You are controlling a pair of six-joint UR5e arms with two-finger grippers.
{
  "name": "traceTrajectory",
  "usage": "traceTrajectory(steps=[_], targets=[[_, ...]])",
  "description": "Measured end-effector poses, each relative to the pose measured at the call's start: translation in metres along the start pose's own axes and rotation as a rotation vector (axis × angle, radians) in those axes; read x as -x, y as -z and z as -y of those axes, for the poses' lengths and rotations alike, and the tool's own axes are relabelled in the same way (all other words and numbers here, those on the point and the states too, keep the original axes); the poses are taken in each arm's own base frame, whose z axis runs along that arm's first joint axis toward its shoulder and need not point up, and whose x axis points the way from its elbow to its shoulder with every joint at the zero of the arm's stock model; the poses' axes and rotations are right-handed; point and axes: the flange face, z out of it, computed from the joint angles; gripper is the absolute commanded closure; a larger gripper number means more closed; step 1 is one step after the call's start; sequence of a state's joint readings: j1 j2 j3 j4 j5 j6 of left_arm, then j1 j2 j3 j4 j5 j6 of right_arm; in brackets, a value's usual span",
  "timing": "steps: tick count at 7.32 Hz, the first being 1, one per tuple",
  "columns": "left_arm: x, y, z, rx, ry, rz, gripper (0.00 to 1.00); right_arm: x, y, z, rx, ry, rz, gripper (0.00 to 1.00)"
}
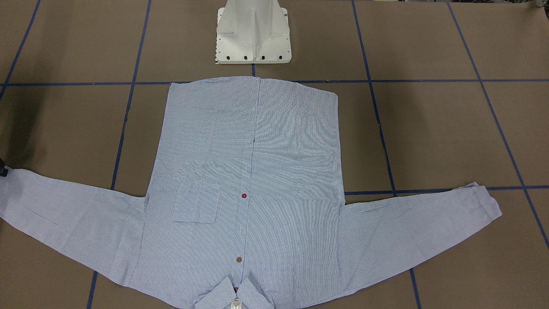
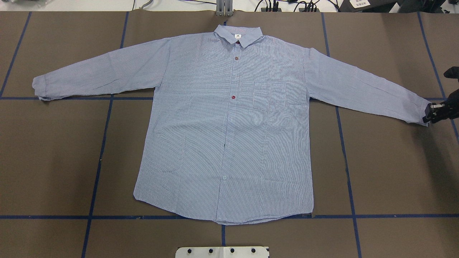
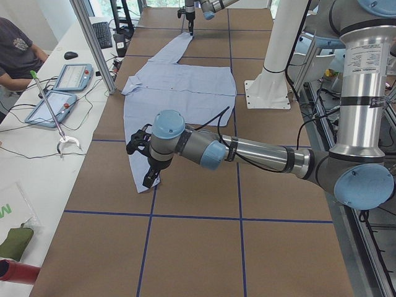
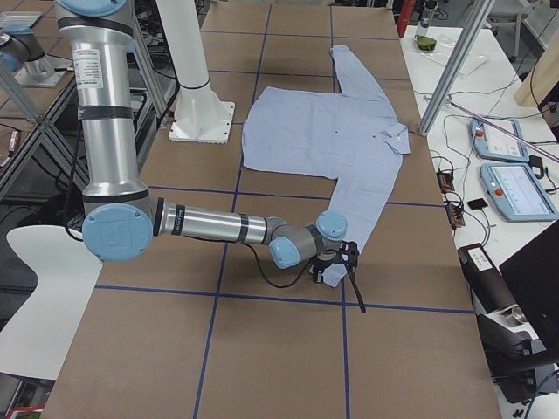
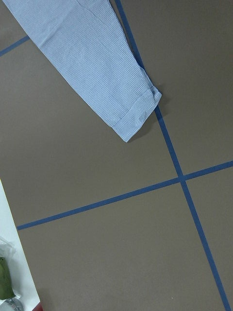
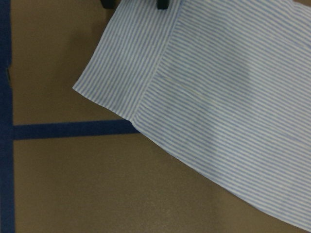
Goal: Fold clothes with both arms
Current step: 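Lower the right gripper onto the sleeve cuff nearest it and grasp, then lift the cuff with the right gripper and carry it across the shirt body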
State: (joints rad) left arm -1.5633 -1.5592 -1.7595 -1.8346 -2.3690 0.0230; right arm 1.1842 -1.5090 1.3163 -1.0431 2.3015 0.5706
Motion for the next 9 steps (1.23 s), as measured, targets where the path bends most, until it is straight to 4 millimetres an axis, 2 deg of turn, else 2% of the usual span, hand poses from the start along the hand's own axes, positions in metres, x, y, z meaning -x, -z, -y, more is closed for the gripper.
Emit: traceTrajectory(steps=[2,5,6,7,8,9], targets=[[-0.001,0.001,0.001,-0.002,0.000,-0.001,0.00,0.000,0.000,0.000,0.001,0.000,0.002,1.00],[-0.003,0.003,0.002,-0.006,0.006,0.000,0.00,-0.001,0.003,-0.002,-0.011,0.011,0.010,1.00],[-0.004,0.004,0.002,-0.007,0.005,0.000,0.00,-0.003,0.010,-0.004,-0.027,0.026,0.029,1.00],[-0.004,0.004,0.002,-0.007,0.005,0.000,0.00,-0.002,0.026,-0.004,-0.053,0.038,0.063,1.00],[-0.005,0.005,0.003,-0.008,0.004,0.001,0.00,0.005,0.050,-0.007,-0.085,0.054,0.104,1.00],[-0.005,0.006,0.003,-0.010,0.004,0.001,0.00,0.020,0.076,-0.013,-0.117,0.082,0.139,1.00]])
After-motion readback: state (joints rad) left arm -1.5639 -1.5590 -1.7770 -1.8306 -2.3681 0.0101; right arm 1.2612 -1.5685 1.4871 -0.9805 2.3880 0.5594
